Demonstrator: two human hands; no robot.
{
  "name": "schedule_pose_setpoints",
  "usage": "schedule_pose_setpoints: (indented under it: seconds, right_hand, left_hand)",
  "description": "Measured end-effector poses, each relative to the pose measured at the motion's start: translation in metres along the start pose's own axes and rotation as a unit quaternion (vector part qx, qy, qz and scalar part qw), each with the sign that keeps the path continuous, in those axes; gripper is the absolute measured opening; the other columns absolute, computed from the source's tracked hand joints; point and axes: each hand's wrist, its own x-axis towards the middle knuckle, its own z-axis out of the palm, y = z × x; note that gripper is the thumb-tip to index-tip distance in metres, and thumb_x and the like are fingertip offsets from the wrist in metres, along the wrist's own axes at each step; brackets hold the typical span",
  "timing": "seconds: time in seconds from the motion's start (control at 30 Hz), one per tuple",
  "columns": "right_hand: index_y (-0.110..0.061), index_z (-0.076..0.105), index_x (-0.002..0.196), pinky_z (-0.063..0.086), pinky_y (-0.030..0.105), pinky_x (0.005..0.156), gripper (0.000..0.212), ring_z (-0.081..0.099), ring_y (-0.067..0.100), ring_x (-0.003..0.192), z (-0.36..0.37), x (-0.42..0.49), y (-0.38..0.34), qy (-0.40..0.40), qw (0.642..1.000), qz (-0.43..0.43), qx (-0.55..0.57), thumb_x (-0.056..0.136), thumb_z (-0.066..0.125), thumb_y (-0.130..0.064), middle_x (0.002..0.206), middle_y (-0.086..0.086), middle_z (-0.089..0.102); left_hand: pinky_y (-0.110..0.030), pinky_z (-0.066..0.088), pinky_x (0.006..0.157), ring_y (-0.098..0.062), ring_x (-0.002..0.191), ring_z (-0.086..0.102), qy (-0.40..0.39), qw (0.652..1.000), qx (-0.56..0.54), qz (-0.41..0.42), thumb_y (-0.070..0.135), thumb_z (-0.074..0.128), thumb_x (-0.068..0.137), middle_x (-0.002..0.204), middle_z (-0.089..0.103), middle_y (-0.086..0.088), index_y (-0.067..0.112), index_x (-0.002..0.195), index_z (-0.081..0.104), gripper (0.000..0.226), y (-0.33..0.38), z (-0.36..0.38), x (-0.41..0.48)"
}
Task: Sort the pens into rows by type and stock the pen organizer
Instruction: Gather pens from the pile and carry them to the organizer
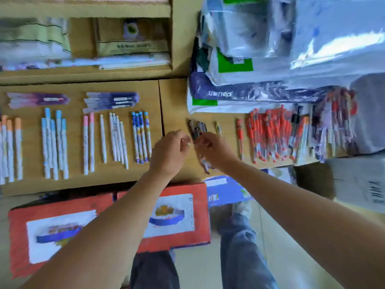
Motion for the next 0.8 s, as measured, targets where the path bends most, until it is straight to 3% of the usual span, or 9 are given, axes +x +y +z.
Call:
schedule_pose_setpoints:
  seconds: [0.07, 0.13, 0.27, 0.4, 0.5, 0.67, 0.8]
  right_hand:
    - [-0.006, 0.065, 0.09, 0.049, 0.031, 0.063, 0.011, 0.062, 0.026, 0.07, -0.043, -0.009, 0.038, -0.001, 0.999, 0.015, -0.031, 0.088, 0.054, -0.006, 0.076, 0.004, 0.063]
    - [-0.011, 0.066, 0.09, 0.052, 0.036, 0.07, 0.012, 0.063, 0.027, 0.072, -0.081, -0.015, 0.072, 0.008, 0.999, 0.026, -0.047, 0.088, 0.055, -0.007, 0.077, 0.003, 0.064]
    - [-0.012, 0.067, 0.1, 0.051, 0.04, 0.075, 0.015, 0.065, 0.03, 0.083, -0.151, -0.02, 0.128, 0.032, 0.995, 0.039, -0.087, 0.09, 0.056, -0.013, 0.088, 0.009, 0.07]
    - [-0.012, 0.066, 0.105, 0.051, 0.035, 0.07, 0.02, 0.065, 0.03, 0.084, -0.202, -0.018, 0.165, 0.069, 0.989, 0.068, -0.112, 0.092, 0.05, -0.012, 0.096, 0.011, 0.07]
    - [-0.012, 0.062, 0.105, 0.044, 0.032, 0.063, 0.019, 0.064, 0.032, 0.086, -0.225, -0.016, 0.186, 0.1, 0.978, 0.112, -0.143, 0.093, 0.048, -0.014, 0.095, 0.011, 0.069]
    - [-0.007, 0.052, 0.111, 0.04, 0.031, 0.063, 0.024, 0.062, 0.033, 0.091, -0.237, -0.008, 0.215, 0.11, 0.959, 0.175, -0.196, 0.094, 0.051, -0.024, 0.099, 0.013, 0.065]
    - [-0.005, 0.048, 0.103, 0.038, 0.03, 0.057, 0.034, 0.056, 0.027, 0.077, -0.232, -0.005, 0.223, 0.096, 0.954, 0.185, -0.216, 0.094, 0.054, -0.037, 0.083, 0.009, 0.054]
  left_hand:
    - [-0.036, 0.049, 0.075, -0.025, 0.095, 0.062, -0.034, 0.999, 0.007, 0.011, 0.014, 0.051, 0.089, 0.101, 0.066, -0.004, 0.017, 0.104, 0.066, 0.021, 0.037, 0.036, 0.004]
    - [-0.033, 0.046, 0.076, -0.027, 0.099, 0.06, -0.063, 0.997, 0.028, 0.032, 0.012, 0.054, 0.087, 0.102, 0.066, -0.007, 0.013, 0.105, 0.066, 0.021, 0.07, 0.068, 0.008]
    - [-0.043, 0.044, 0.092, -0.032, 0.109, 0.054, -0.098, 0.992, 0.068, 0.028, 0.014, 0.058, 0.086, 0.11, 0.061, -0.012, 0.011, 0.111, 0.063, 0.026, 0.128, 0.123, 0.019]
    - [-0.039, 0.034, 0.108, -0.028, 0.127, 0.042, -0.114, 0.991, 0.075, 0.01, 0.014, 0.059, 0.089, 0.131, 0.049, -0.01, 0.013, 0.129, 0.053, 0.041, 0.174, 0.153, 0.028]
    - [-0.042, 0.027, 0.114, -0.026, 0.136, 0.034, -0.112, 0.988, 0.107, 0.029, 0.016, 0.059, 0.089, 0.145, 0.039, -0.008, 0.017, 0.138, 0.046, 0.05, 0.194, 0.168, 0.036]
    - [-0.042, 0.015, 0.119, -0.025, 0.147, 0.006, -0.164, 0.965, 0.186, 0.089, 0.025, 0.059, 0.091, 0.161, 0.003, 0.0, 0.032, 0.148, 0.028, 0.065, 0.203, 0.193, 0.046]
    - [-0.044, 0.015, 0.117, -0.03, 0.144, 0.007, -0.139, 0.96, 0.219, 0.108, 0.024, 0.062, 0.087, 0.159, 0.007, -0.004, 0.031, 0.145, 0.035, 0.065, 0.203, 0.203, 0.048]
